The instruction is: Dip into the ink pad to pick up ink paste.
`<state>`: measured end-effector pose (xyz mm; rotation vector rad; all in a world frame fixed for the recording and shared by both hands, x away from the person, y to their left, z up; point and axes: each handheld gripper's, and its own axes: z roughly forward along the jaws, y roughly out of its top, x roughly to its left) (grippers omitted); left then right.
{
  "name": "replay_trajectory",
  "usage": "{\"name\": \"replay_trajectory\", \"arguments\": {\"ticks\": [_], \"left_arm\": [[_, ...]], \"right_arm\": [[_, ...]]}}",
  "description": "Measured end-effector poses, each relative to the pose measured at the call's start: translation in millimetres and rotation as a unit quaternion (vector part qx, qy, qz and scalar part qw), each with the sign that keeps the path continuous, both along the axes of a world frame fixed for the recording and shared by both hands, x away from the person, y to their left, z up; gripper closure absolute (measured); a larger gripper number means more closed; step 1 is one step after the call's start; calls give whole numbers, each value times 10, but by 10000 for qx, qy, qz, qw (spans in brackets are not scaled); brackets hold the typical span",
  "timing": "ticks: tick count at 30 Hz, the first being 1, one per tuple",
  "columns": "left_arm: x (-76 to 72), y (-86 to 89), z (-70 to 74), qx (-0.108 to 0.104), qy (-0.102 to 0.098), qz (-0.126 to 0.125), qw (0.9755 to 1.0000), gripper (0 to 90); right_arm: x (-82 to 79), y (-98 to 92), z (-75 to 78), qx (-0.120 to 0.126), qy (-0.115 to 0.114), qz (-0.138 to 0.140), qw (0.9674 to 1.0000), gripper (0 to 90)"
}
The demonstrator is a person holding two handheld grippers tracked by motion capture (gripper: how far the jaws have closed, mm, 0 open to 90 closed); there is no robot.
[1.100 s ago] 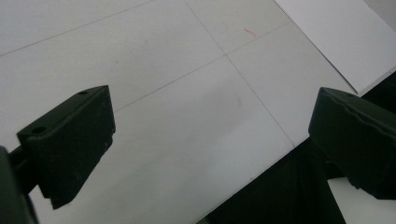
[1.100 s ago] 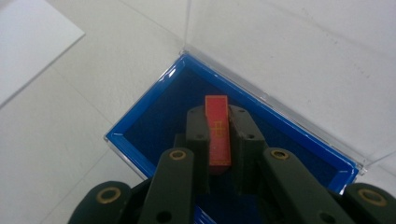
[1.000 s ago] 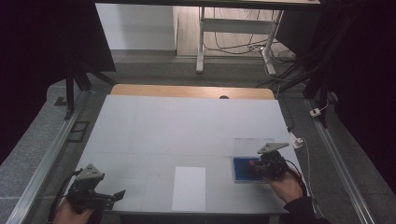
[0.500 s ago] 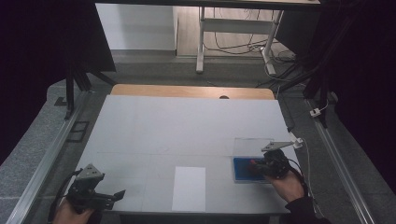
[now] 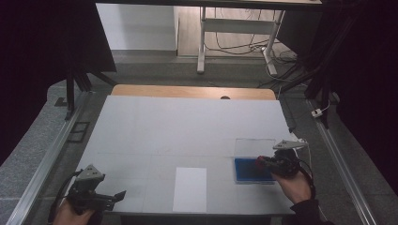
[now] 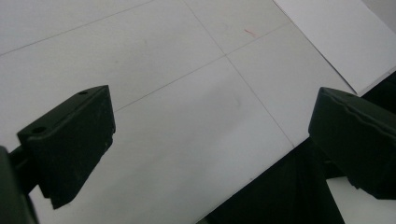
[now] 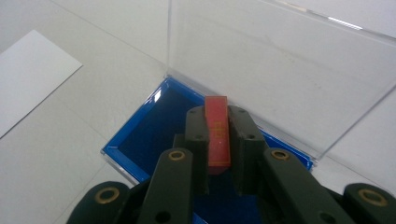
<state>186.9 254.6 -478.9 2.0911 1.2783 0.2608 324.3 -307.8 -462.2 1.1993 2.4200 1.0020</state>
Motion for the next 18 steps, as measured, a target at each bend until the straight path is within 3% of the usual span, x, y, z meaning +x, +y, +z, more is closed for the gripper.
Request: {"name": "replay_trajectory", "arguments": {"ticks": [8,18], "left_arm": [[-1,-2,0,9,-6,-6,10000,11],[-4,-5,0,19,-22,-1,10000,12]], "right_arm": [[36,23,-73,-228,155,64,9996,794],[77,32,-140,-297,316,53,9990,795]]}}
